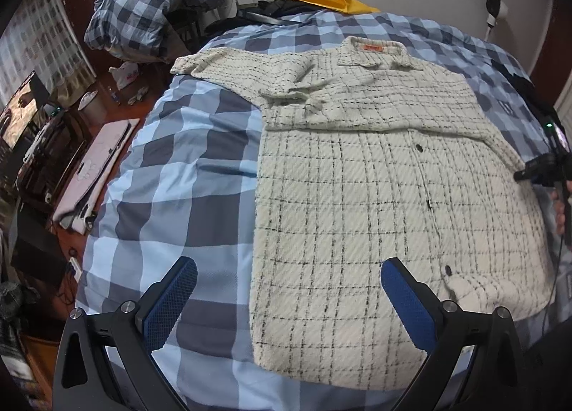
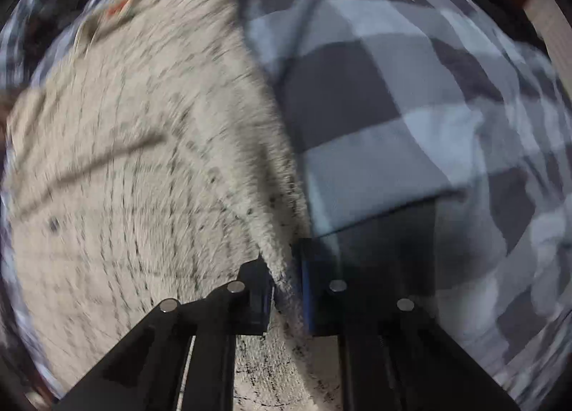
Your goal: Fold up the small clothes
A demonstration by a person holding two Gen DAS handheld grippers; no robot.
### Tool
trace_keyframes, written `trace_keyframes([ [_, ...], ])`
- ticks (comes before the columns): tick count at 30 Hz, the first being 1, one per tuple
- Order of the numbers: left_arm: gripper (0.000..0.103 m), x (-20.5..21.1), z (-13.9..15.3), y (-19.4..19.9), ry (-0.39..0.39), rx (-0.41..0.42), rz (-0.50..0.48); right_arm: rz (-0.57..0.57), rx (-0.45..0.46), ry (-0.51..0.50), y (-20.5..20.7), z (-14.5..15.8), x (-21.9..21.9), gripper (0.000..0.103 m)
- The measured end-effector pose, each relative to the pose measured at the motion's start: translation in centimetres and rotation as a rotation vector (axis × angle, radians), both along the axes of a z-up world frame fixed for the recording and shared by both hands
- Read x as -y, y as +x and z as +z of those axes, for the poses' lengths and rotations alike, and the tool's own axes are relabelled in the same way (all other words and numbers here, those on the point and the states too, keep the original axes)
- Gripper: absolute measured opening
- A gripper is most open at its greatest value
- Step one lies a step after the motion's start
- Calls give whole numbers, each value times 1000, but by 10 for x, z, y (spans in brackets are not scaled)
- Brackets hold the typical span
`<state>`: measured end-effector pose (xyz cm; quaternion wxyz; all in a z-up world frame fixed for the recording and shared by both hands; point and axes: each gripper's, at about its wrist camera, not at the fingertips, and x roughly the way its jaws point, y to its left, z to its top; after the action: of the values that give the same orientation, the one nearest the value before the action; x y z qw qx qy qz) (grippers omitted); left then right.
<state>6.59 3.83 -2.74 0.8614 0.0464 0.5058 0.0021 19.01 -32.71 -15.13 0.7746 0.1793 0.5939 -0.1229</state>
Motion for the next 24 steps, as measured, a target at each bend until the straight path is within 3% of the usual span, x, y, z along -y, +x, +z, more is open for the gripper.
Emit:
trace_keyframes([
  [2,103,0,2,-1,2,8,0,-88,55,95,-6,3,19,5],
  [7,103,-2,3,-1,6,14,6,-260,95,242,-17,-16,46,5],
  [9,103,-3,4,-2,2,14,6,-319,111,298,-23,-15,51,11],
  [11,103,-2,4,-4,5,14,-1,-364,83,327,-33,-12,52,45],
  [12,103,-2,4,-4,8,17,-5,-375,69,336,-38,-13,54,51],
  [14,103,0,7,-6,10,26,-14,-370,80,359,-49,5,50,52],
  [16,103,3,11,-8,1,39,-24,-307,85,339,-51,34,41,53],
  [19,103,6,14,-10,4,49,-36,-88,11,209,-54,87,9,53],
  [21,103,7,15,-12,7,53,-40,68,-49,105,-60,117,-21,66],
  [22,103,7,15,-12,10,55,-42,145,-82,69,-64,127,-39,84],
  [24,103,6,16,-13,9,56,-41,319,-162,38,-90,137,-73,90],
])
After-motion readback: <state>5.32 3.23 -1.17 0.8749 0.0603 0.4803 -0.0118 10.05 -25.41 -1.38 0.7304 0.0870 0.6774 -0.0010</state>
